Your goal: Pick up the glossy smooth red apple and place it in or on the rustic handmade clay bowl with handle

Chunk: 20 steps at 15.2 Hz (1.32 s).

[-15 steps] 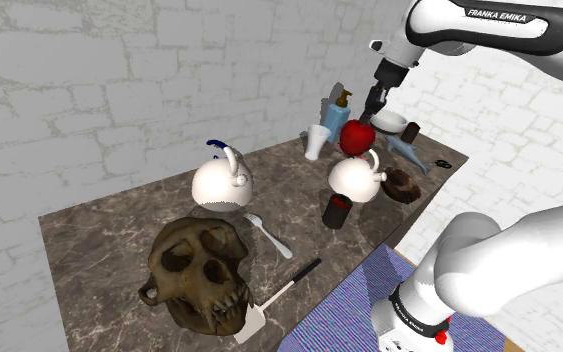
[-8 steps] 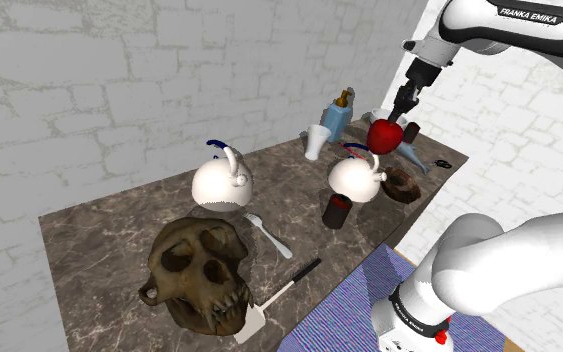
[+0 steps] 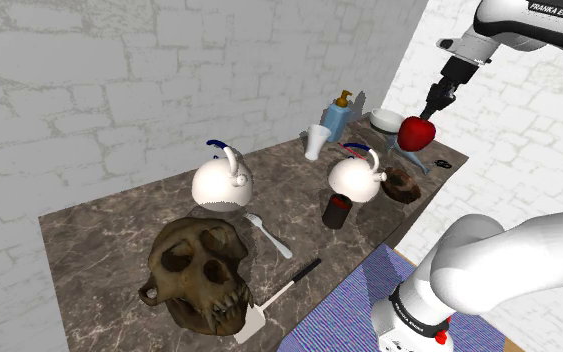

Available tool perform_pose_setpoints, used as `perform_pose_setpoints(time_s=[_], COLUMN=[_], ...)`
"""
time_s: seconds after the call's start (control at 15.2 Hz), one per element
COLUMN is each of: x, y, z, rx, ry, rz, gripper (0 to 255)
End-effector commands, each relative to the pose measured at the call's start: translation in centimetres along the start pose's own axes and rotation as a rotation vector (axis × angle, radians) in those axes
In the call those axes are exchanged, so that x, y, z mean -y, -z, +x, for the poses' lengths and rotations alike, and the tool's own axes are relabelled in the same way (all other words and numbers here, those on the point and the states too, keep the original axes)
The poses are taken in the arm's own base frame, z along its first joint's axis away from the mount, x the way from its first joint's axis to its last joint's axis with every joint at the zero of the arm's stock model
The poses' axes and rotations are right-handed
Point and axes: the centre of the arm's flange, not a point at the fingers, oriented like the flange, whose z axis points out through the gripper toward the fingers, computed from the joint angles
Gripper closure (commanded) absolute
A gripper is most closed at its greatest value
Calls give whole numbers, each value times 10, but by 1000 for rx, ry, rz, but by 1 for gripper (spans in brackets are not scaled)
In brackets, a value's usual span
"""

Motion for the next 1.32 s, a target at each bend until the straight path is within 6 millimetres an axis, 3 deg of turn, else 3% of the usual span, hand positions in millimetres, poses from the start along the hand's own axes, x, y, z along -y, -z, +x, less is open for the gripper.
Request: perform_pose_setpoints(time_s=[0.0, 0.33, 1.25], x=[-10, -31, -33], y=[5, 23, -50], z=[-23, -77, -87], rx=[1, 1, 1], ry=[1, 1, 1], rz=[1, 1, 1], gripper=[255, 255, 255])
